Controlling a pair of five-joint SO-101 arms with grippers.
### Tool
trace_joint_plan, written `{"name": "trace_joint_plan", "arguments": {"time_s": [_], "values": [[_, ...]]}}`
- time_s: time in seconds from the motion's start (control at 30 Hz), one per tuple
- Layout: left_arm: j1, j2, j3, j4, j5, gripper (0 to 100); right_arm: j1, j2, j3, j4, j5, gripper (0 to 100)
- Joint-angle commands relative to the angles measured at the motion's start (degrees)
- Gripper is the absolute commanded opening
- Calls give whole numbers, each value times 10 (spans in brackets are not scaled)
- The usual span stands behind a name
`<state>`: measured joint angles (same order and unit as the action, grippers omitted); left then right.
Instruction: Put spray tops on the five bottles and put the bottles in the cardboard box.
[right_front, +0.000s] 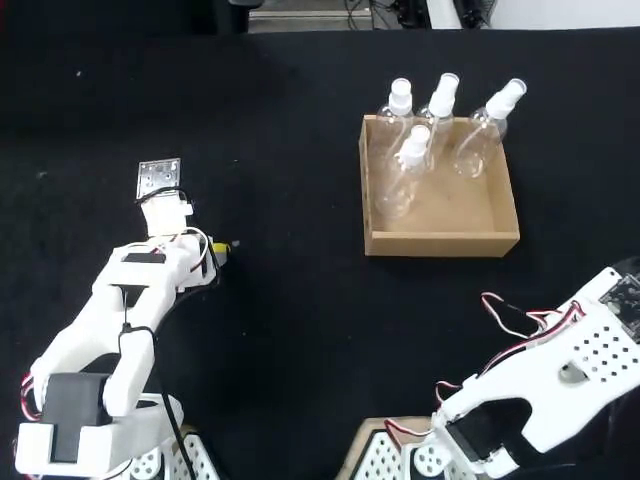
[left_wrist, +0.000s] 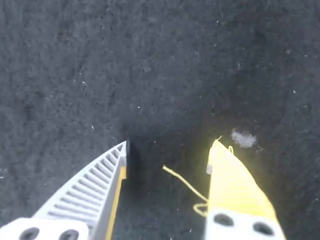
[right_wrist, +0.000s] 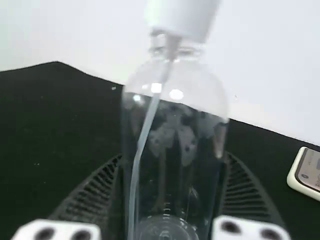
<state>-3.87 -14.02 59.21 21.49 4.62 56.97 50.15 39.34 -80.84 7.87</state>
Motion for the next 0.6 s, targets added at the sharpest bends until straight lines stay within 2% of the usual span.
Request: {"name": "trace_joint_plan", "arguments": {"time_s": [0.0,0.4,0.57], "values": [[-1,-16,-7,-9,-1,252,-11,-7,-10,-13,8,271],[-1,-16,-7,-9,-1,252,-16,-11,-10,-15,9,276],[0,-16,-7,-9,-1,252,-16,-103,42,39,9,387]]}}
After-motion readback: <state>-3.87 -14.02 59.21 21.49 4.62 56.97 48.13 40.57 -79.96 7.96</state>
